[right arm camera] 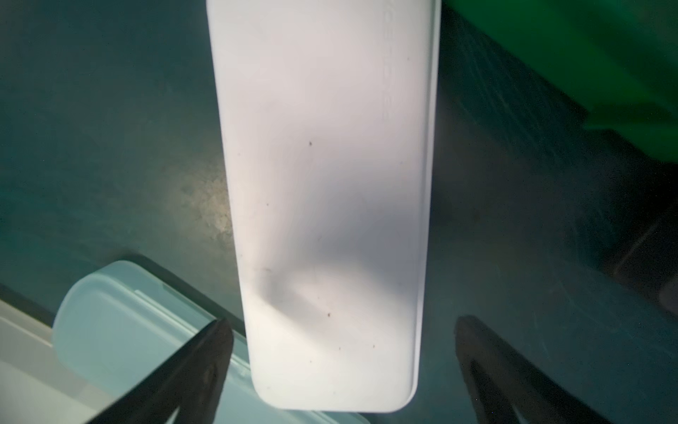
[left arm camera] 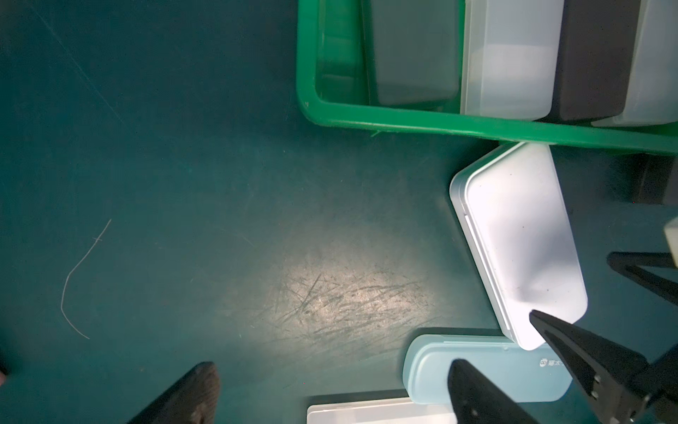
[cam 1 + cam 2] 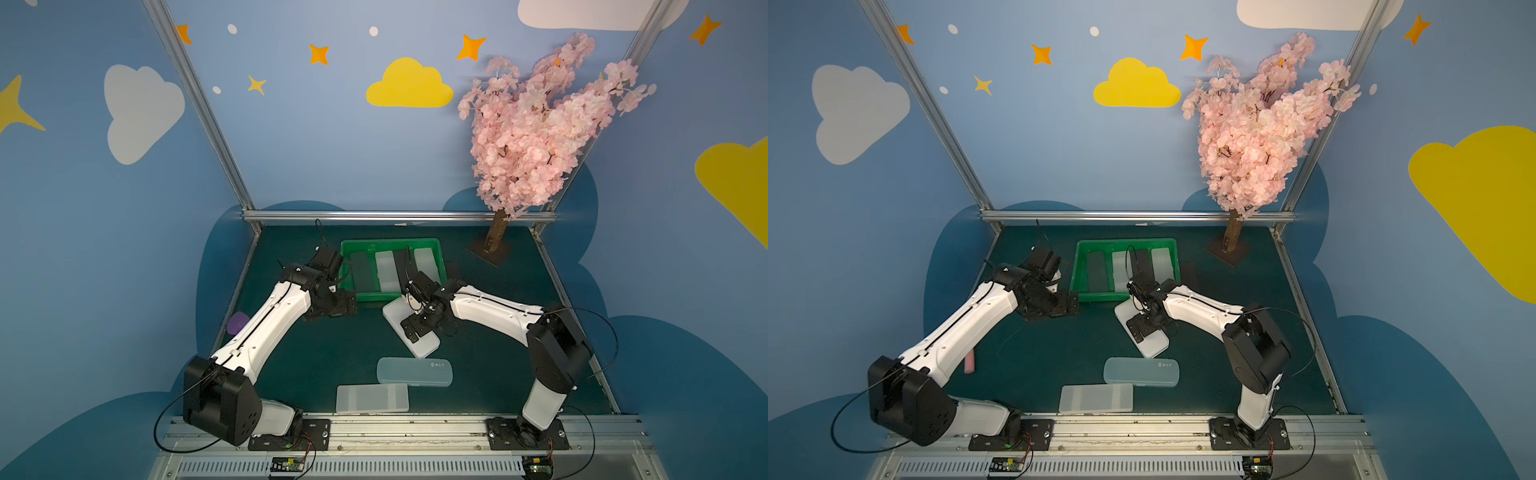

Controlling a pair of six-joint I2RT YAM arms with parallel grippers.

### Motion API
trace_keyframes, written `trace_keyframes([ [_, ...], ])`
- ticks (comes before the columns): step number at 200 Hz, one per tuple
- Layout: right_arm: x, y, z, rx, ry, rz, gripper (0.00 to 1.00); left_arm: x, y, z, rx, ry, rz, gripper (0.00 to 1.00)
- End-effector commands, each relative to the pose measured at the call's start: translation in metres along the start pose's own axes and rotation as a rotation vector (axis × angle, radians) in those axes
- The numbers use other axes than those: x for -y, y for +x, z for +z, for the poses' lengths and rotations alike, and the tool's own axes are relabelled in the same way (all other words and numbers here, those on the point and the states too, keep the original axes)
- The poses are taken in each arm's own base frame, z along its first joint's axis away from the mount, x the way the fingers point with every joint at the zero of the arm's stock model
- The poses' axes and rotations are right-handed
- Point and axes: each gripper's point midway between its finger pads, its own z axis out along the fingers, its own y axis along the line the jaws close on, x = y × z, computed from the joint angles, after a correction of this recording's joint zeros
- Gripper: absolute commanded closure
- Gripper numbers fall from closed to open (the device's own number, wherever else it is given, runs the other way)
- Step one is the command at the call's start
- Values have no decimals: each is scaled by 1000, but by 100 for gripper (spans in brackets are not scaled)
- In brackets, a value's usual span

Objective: Put the pencil case into the storage box
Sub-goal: Pick up the pencil case from the center of the board.

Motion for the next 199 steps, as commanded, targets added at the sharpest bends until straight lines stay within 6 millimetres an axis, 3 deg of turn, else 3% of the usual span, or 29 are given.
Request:
trace_keyframes([
  [1, -2, -15, -1, 40, -36, -38, 1, 9, 10, 4, -37, 71, -38, 1],
  [52, -4, -20, 2, 69, -267, 18, 1, 43, 38, 29, -168, 284, -80, 5],
  [111, -17, -15, 12, 7, -397, 44, 2, 85, 44, 65, -231, 468, -111, 7],
  [155, 6, -8, 12, 0, -376, 142, 6, 116, 53, 99, -300, 527, -120, 10],
  [176, 9, -2, 13, -21, -384, 164, 11, 122, 59, 118, -338, 542, -152, 12],
  [199, 7, 8, 20, -61, -397, 187, 23, 126, 59, 133, -353, 550, -177, 13],
])
